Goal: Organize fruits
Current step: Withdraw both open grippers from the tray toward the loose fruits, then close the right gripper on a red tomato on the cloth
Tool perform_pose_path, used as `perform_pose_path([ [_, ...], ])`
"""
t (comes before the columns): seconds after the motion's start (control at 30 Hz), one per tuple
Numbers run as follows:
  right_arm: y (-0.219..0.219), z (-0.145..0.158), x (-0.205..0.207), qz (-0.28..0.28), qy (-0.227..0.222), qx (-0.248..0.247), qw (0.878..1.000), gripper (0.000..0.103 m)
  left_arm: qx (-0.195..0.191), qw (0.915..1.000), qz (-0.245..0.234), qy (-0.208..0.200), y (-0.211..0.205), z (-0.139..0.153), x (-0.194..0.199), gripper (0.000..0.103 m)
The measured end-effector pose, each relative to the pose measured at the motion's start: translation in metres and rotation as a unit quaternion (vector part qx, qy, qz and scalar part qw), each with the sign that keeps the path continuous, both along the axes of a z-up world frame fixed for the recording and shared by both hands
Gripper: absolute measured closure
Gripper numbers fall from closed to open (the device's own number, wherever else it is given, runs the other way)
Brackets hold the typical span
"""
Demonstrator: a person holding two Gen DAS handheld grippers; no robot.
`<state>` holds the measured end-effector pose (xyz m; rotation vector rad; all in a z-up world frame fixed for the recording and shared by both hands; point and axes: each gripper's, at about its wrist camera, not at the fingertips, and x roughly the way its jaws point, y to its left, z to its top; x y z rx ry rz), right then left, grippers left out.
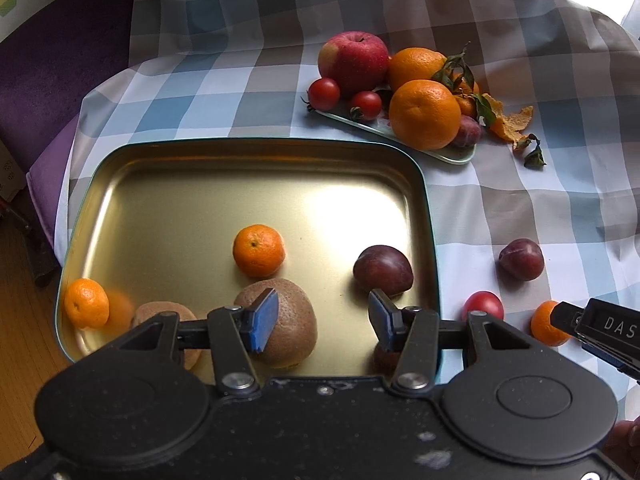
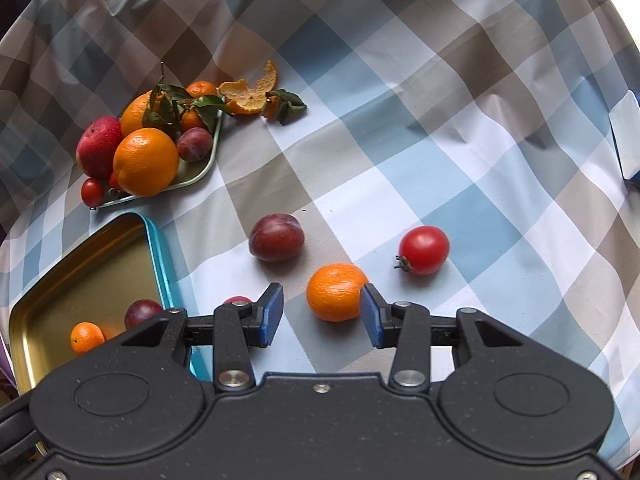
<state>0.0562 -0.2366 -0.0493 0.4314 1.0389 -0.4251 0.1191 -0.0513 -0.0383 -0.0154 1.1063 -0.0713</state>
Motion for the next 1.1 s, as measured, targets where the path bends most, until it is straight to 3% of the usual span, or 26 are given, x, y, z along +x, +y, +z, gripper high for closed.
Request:
perform_pose_path([
  [0.5,-0.041,-0.010,-0.021,-0.054,0.007,0.005,0.998,0.052,-0.017,0.9971,-0.074,-0.013,-0.052,0.007,-0.019,0.053],
  [0.77,-0.057,-0.014,-0.023,-0.095,-0.014,0.007,0.995,0.052,0.007,0.9940,-0.106,-0.027,-0.069,0.002,-0.022,0.053],
  [1.1,-0.066,-0.023,-0.025,-0.108,-0.053,0.006,0.993,0.052,-0.005,0.9930,-0.117,-0.017,-0.077,0.000,-0.018,0.053],
])
